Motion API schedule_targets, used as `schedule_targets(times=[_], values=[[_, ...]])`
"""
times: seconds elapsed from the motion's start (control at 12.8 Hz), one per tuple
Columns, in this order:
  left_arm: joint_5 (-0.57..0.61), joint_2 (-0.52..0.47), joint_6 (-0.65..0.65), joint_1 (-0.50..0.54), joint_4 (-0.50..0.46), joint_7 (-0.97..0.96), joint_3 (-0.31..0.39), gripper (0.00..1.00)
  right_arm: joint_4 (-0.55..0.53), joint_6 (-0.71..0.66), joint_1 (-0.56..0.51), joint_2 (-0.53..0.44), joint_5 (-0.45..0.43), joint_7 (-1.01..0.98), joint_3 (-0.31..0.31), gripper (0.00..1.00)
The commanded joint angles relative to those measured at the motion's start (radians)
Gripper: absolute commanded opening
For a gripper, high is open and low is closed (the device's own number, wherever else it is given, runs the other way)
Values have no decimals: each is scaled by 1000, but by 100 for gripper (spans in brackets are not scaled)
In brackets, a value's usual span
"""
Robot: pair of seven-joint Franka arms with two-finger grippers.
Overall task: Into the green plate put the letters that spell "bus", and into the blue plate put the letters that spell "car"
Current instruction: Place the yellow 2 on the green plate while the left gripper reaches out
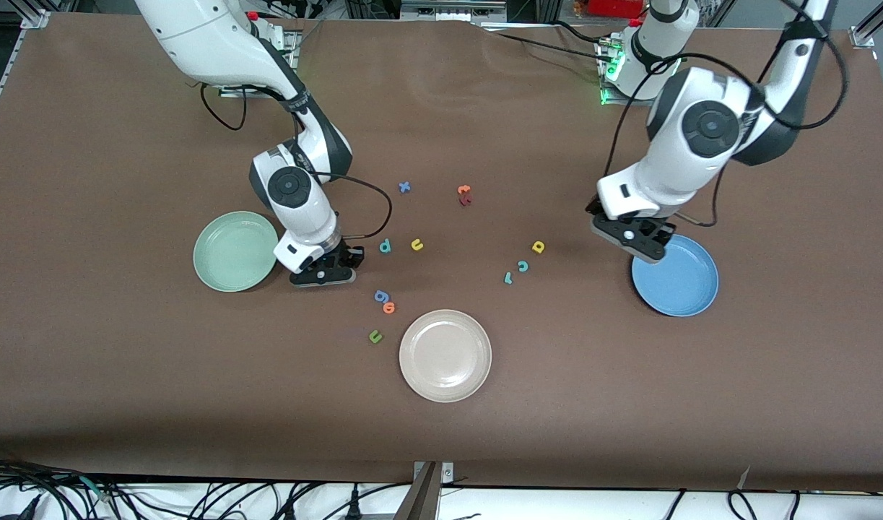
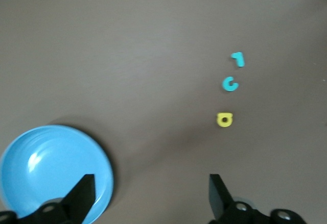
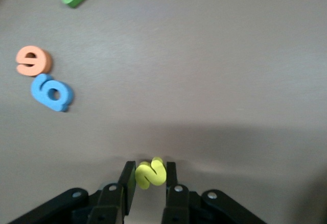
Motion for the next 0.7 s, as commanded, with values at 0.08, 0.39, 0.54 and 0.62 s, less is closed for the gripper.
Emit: schedule_targets(times=[0.08,0.39,0.54,0.62], values=[[-6,105,113,-26,-5,20,-8,93,-24,-260,-5,-144,-6,-256,-106,3],[-8,192,168,-58,-13,-13,-8,93,-189,-229,-11,-219,9,-514,-259,3],[-8,223,211,-78,-13,-41,-8,93,-286,-81,-13,-208,11,-525,-275,4],[-8,243,225,-89,-13,-41,-8,93,-312,-27,-26,-193,11,-527,-278,9]])
